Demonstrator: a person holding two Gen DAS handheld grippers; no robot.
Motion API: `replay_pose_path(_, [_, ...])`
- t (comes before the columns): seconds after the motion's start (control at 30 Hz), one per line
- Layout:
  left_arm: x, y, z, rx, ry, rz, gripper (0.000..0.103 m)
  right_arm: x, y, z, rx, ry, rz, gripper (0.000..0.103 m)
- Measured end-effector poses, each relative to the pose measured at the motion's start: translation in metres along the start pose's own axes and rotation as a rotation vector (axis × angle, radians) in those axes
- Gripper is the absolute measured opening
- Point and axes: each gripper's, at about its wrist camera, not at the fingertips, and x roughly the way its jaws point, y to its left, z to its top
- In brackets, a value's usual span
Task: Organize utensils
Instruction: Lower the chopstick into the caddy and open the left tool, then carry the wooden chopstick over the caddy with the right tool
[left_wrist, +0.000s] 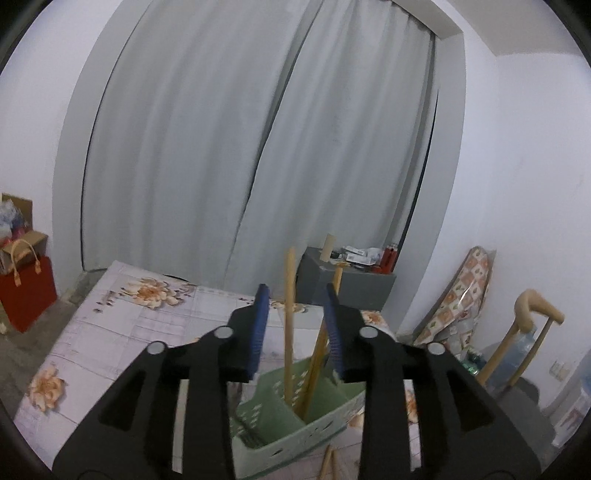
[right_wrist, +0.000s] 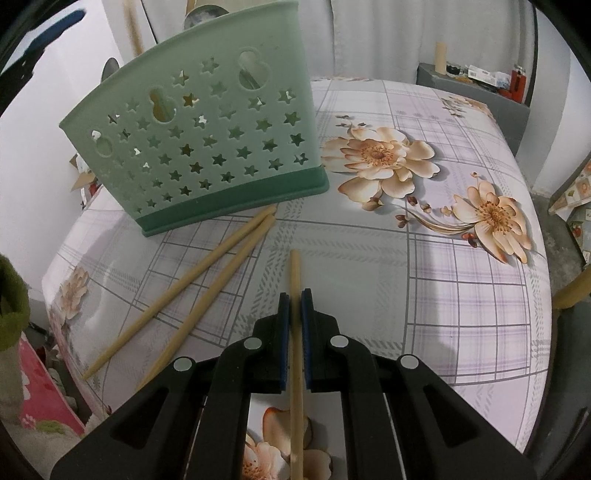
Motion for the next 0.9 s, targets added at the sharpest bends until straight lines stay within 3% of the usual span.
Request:
replay_pose_path(0.23, [-0.029,-0.001,-0.008,0.035,-0.015,0.002,0.044,0.0,-0.007,0.001,0.026,0.016,0.046,0.008])
replay_pose_path(0.4, [-0.05,-0.002,-0.025,0.074,0.022,-0.029,0.051,0.002,-0.008,0.005,0.031,0.026,0.066,0.018])
replay_pose_path(0.7, [-0.047,0.007,-0.094,0.129,0.273,-0.002,0.052,0.007,0.015,0.01,-0.088,0.015,-0.058,0.018])
replay_pose_path(0.8, [-0.035,0.012,-0.119,0.132,0.356,0.013,0.052,0.008,0.016,0.011,-0.086,0.0,-0.062,0.008])
replay_pose_path(0.9, [-0.022,0.018,-0.14,0.118,0.434,0.045,0.052,0.008,0.013,0.013,-0.065,-0.002,-0.063,0.006])
